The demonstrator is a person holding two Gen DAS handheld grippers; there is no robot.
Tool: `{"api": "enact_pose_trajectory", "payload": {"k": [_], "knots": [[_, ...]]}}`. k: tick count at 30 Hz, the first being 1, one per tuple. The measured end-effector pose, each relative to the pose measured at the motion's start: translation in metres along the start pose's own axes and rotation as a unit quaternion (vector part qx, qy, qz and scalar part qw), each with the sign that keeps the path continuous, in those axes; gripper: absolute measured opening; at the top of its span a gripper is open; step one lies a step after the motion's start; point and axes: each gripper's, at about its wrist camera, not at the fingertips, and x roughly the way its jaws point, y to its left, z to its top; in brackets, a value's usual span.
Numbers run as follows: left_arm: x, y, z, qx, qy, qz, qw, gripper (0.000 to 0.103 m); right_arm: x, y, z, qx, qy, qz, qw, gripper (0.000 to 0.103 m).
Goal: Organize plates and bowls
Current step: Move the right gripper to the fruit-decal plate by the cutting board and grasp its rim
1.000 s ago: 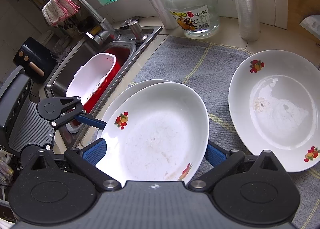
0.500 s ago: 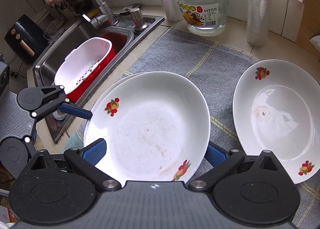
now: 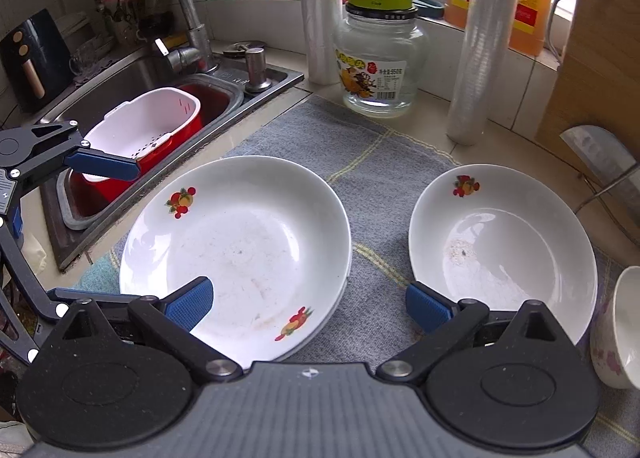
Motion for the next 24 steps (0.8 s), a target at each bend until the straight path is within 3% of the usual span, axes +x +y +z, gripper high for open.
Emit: {"api": "enact_pose_trajectory", "payload": {"k": [5, 11, 17, 24], "knots": [[0.008, -0.023, 0.014, 0.006, -0.035, -0.014, 0.9993, 0.102, -0.023, -0.021, -0.015, 0.037, -0.015, -0.059, 0.997, 0.103], [0.028, -0.053, 0.033, -0.014, -0.041, -0.018, 0.9989, 0.102, -0.048, -0.057, -0.021, 0.047, -0.029, -0.095, 0.994, 0.103], [0.058, -0.083, 0.056, -0.039, -0.013, 0.005, 0.9991, 0.102, -0.057, -0.098, -0.013, 0.036, -0.034, -0.080, 0.996, 0.103], [0.096, -0.102, 0.075, -0.027, 0.037, 0.021, 0.9988, 0.102, -0.043, -0.137, 0.010, 0.012, -0.010, -0.041, 0.999, 0.103]]}}
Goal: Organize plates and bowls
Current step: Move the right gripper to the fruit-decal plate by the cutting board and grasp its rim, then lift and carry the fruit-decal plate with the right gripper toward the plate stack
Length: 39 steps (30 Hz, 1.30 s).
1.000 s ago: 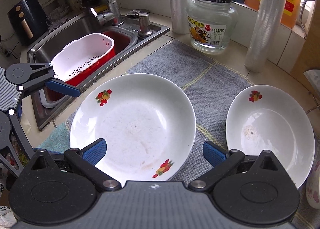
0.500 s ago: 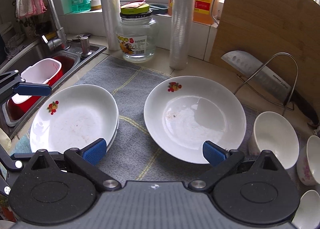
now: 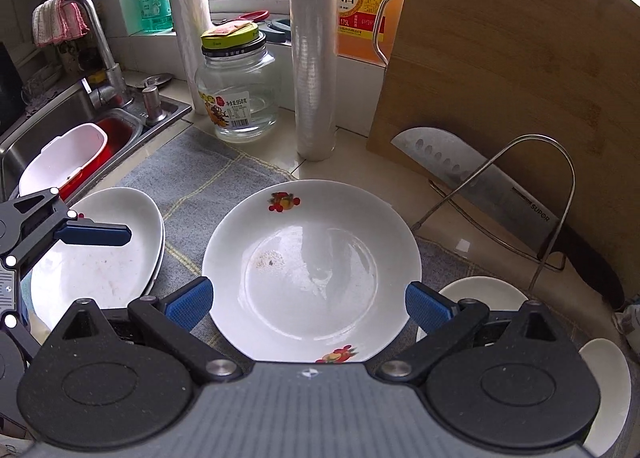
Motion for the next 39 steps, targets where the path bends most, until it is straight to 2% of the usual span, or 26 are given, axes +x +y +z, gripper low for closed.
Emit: {"api": "enact_pose_trajectory", "payload": {"k": [7, 16, 32, 39], "knots": [[0.033, -0.009, 0.008, -0.005, 0.043, 0.011, 0.9990, 0.102, 0.032, -0.030, 0.016, -0.010, 0.030, 0.035, 0.999, 0.103], [0.064, -0.008, 0.017, -0.008, 0.089, 0.020, 0.9958, 0.102, 0.070, -0.055, 0.029, -0.006, 0.058, 0.052, 0.997, 0.103], [0.081, -0.002, 0.018, -0.015, 0.098, -0.013, 0.9950, 0.102, 0.106, -0.063, 0.037, -0.016, 0.100, 0.102, 0.990, 0.103], [0.084, 0.002, 0.018, -0.014, 0.099, -0.024, 0.9947, 0.102, 0.113, -0.064, 0.043, -0.012, 0.102, 0.117, 0.988, 0.103]]}}
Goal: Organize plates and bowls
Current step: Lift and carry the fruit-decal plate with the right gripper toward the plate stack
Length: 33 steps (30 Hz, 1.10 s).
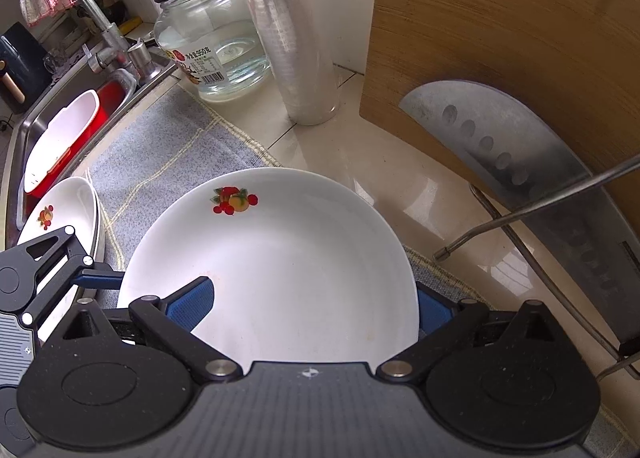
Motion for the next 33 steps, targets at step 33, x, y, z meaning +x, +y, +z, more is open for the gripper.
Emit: {"api": "enact_pose_trajectory", "payload": {"k": [33], "knots": [[0.0034, 0.0039, -0.0003, 0.009, -0.007, 0.008, 0.9999, 0.101, 0.0019, 0.0001, 0.0018, -0.006, -0.017, 0.001, 1.000, 0.101]]}}
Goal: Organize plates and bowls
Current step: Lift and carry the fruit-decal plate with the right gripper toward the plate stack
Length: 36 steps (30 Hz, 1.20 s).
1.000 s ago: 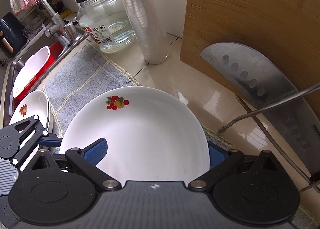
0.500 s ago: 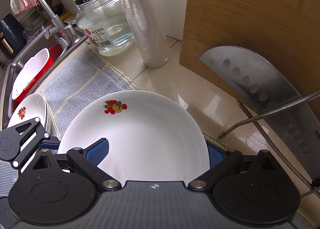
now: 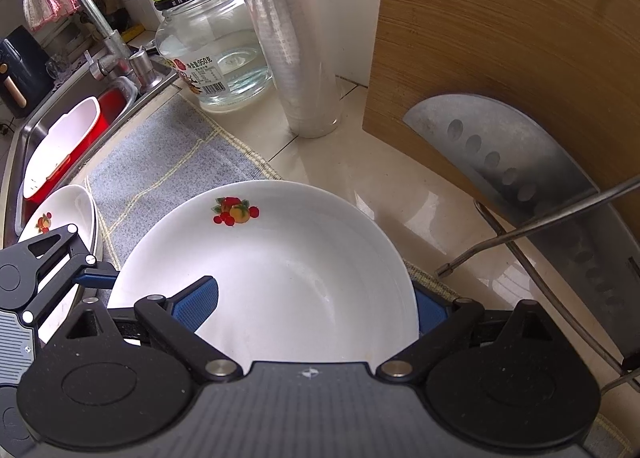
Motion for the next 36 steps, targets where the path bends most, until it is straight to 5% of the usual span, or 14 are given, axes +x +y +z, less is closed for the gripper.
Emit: {"api": "enact_pose_trajectory", "payload": {"k": [36], "knots": [[-0.051, -0.009, -0.011, -0.009, -0.034, 0.028, 0.9990, 0.101, -0.047, 0.044, 0.001, -0.034, -0.035, 0.000, 0.999, 0.101]]}}
